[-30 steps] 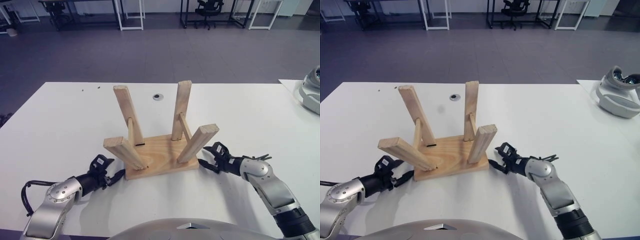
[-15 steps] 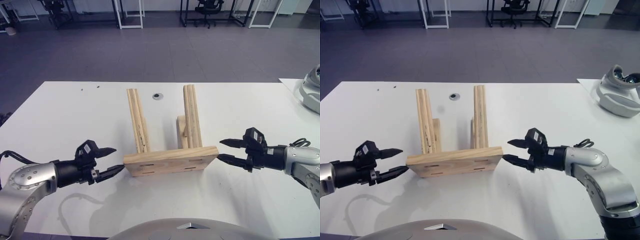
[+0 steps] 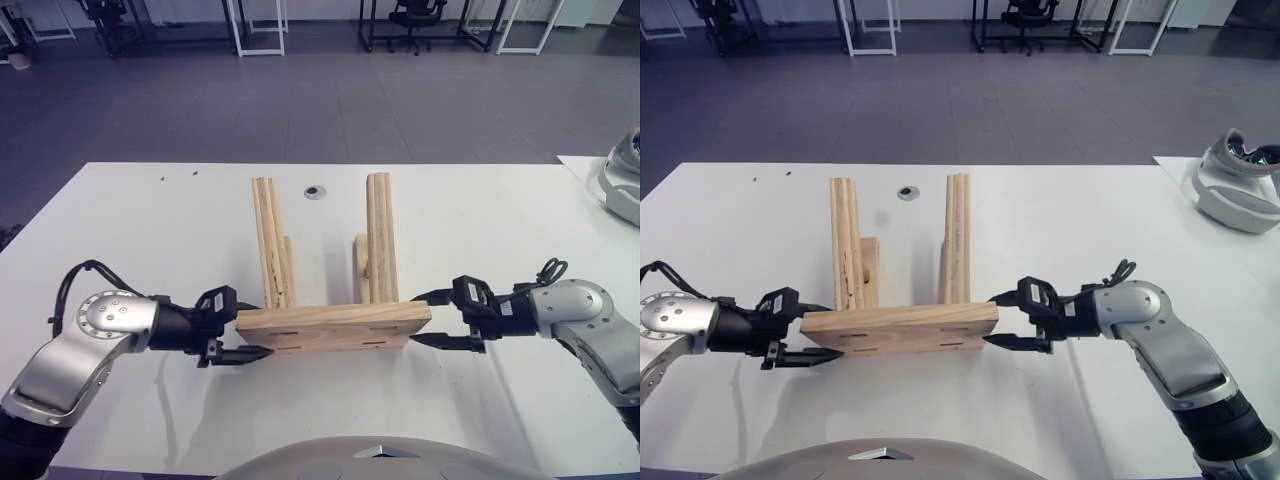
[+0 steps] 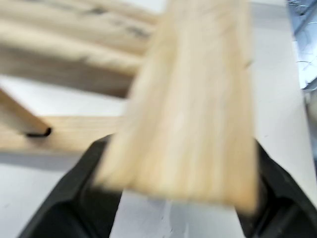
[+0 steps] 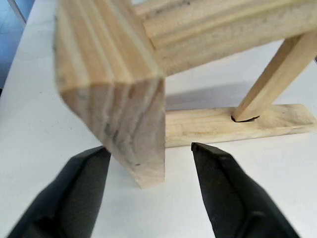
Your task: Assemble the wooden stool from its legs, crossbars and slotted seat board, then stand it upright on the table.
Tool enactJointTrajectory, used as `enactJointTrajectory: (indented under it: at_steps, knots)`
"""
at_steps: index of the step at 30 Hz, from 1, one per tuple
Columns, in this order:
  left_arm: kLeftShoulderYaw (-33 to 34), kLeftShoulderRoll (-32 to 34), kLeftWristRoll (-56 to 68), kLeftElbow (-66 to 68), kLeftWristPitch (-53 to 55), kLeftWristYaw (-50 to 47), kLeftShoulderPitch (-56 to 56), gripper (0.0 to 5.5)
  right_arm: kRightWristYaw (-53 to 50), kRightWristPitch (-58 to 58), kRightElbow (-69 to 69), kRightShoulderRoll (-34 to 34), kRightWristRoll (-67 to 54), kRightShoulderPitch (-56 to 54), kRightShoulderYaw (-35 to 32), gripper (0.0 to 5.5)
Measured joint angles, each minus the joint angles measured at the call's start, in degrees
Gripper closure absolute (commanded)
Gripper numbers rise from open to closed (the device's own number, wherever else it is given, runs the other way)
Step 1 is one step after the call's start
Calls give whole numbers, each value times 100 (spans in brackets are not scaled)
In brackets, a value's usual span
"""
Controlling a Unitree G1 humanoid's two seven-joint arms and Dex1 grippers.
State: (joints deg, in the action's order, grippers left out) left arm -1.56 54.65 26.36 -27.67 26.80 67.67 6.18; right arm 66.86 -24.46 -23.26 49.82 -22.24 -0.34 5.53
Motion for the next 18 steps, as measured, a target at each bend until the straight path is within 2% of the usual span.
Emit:
enactJointTrajectory:
  at_steps: [6,13,18]
  knots:
    - [-76,2,-28,64,-11,51,-76,386,127,-2,-73,-6,-81,-16,39,396]
    - [-119,1,-289,6,-92,32,-301,395,420,-250,-15,30,-315,-214,-5,406]
    - [643,526,1816,-33,1245,441,-1027,408,884,-1586,84,487,-1927,-850,-749,406]
